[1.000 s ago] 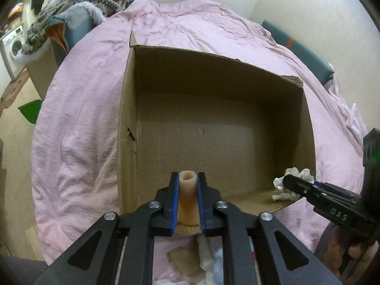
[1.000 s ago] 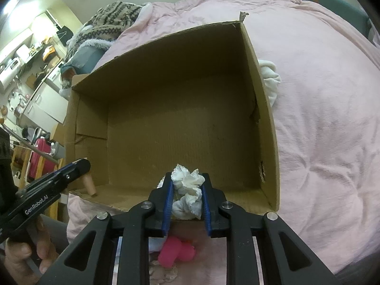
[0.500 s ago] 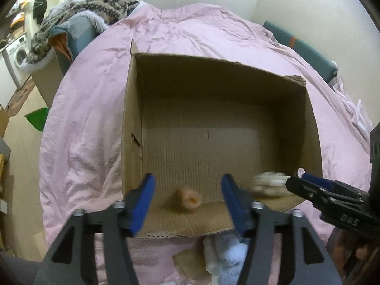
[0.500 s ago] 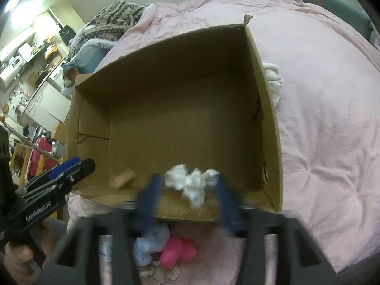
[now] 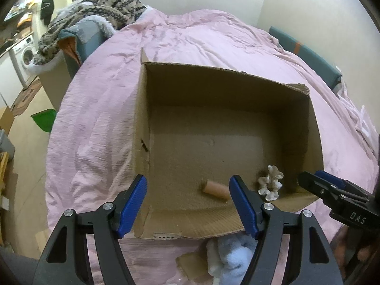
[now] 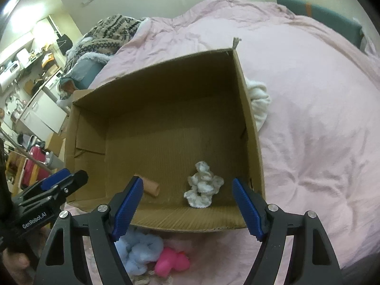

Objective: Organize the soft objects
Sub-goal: 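Withdraw both tools from the box back toward the remaining items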

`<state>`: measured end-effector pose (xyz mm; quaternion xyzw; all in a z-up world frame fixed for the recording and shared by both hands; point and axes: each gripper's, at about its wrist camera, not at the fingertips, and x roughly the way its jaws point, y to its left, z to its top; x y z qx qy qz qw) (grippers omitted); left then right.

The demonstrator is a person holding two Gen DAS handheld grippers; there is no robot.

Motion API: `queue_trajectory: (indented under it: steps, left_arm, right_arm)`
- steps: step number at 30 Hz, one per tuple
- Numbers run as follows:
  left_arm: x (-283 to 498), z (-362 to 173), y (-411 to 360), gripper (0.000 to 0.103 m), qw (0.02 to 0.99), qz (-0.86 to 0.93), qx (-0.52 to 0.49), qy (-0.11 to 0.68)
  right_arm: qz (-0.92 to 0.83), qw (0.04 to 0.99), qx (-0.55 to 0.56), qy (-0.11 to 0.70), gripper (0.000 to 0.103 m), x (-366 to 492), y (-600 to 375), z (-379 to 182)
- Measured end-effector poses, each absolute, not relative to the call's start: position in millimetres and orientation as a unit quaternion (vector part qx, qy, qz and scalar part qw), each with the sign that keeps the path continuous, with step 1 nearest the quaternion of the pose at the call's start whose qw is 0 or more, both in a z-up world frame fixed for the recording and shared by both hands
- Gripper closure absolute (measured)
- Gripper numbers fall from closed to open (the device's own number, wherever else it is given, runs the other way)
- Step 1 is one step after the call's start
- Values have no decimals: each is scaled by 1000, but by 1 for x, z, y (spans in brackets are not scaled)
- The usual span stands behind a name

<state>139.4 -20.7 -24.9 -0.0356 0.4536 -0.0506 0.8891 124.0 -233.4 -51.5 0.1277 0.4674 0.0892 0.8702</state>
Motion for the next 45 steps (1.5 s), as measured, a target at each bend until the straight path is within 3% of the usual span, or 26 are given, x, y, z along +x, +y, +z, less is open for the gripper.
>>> queue_trajectory:
  steps: [13,16,26,30,45]
  left_arm:
    - [131,-11,-16,31,898,-41,-34,437]
    - [128,-8,-15,31,900,-32,-23,435]
    - [104,2,-14,31,901,-33,-4,433]
    - [92,4,-13,31,901,-28,11,432]
    - [58,-1,14,30,884,-8,-24,466]
  right_arm:
    - [59,876,136,459,21,119,-243,-41]
    - [65,875,135,461,14,116,-241,-39]
    - [79,886,102,445,13,94,-230,-27]
    - [85,889,97,439,6,84,-228,-23]
    - [93,887,92,443,6,47,-220,-23]
